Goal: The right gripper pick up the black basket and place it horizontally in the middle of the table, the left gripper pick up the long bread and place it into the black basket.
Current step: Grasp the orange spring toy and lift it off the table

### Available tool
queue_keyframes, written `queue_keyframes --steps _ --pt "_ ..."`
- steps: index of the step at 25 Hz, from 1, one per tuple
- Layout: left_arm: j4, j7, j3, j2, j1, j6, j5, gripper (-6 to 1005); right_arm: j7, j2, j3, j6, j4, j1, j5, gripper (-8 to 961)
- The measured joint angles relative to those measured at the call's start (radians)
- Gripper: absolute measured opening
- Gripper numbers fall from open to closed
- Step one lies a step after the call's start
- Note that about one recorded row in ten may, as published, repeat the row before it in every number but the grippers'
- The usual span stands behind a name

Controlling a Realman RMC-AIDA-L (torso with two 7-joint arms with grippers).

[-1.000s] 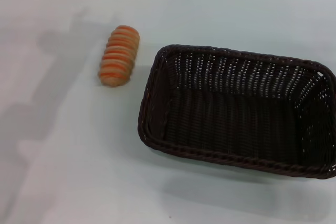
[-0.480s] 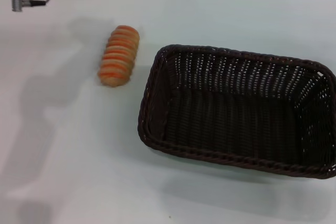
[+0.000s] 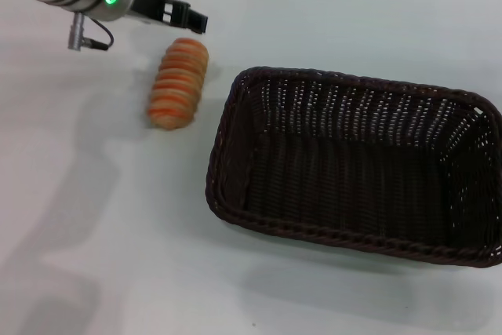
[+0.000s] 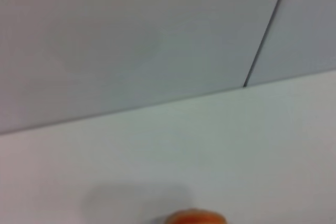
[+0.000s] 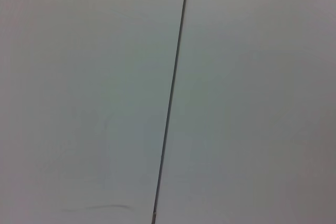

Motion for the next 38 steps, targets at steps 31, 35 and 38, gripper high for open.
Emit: queue_keyframes --steps 31,35,38 --pt "0.274 -0.059 0.038 -0.004 -0.052 0.144 0.016 786 0.003 0.000 -0.006 -0.007 0.001 0.003 -0.006 404" --pt "0.282 -0.059 0.045 -0.005 -0.052 0.145 0.004 783 0.004 0.000 -0.007 -0.007 0.002 0.004 -0.007 402" --pt "0.293 -0.056 0.050 -0.006 -0.053 0.145 -0.020 780 0.004 0.000 -0.007 -0.007 0.003 0.004 -0.007 401"
